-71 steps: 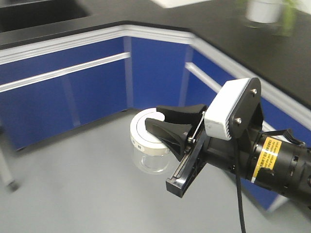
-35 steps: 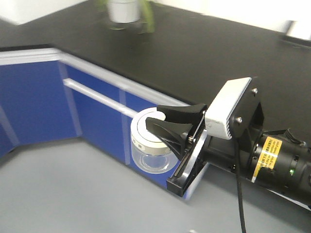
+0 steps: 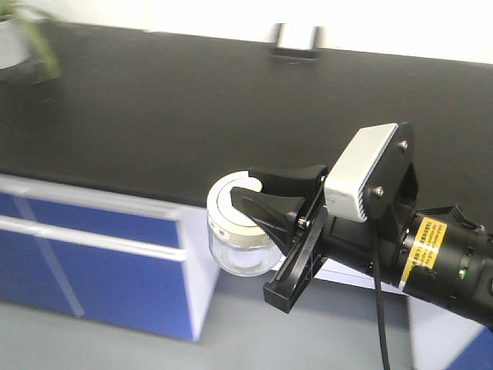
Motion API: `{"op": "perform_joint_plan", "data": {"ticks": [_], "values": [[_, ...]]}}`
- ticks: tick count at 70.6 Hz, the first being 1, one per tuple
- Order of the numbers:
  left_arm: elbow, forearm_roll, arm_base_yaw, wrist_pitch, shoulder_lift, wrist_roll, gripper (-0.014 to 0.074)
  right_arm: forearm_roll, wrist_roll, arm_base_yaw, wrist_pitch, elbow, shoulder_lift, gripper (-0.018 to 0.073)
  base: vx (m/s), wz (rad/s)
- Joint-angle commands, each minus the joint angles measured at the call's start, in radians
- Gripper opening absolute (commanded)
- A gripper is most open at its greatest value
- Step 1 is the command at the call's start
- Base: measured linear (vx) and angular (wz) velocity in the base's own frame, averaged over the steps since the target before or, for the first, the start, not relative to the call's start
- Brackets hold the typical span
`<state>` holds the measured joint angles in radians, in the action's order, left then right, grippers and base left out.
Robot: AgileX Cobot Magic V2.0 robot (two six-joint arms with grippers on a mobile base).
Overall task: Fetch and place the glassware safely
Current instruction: 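Carry the jar in the right gripper to another black bench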
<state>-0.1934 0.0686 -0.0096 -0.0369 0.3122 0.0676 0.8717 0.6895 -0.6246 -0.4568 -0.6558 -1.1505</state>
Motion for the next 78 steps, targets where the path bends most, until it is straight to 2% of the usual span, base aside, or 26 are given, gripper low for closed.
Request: {"op": "perform_joint_plan", "data": {"ticks": [1,38,78], "values": [[-0.028,-0.01,-0.006,-0.072,0.011,-0.008,-0.0007,-0.025,0.0,0.001,-0.079,-0.033,0.026,-0.0001,0.15,-0.69],[-0.028,-0.01,-0.006,-0.072,0.011,-0.008,-0.0007,-0.025,0.0,0.001,-0.079,-0.033,0.026,-0.0001,0.16,-0.5],[-0.028,-0.01,-0.006,-0.072,0.011,-0.008,-0.0007,-0.025,0.0,0.001,-0.079,-0.033,0.026,-0.0001,0.19,-0.01]]}}
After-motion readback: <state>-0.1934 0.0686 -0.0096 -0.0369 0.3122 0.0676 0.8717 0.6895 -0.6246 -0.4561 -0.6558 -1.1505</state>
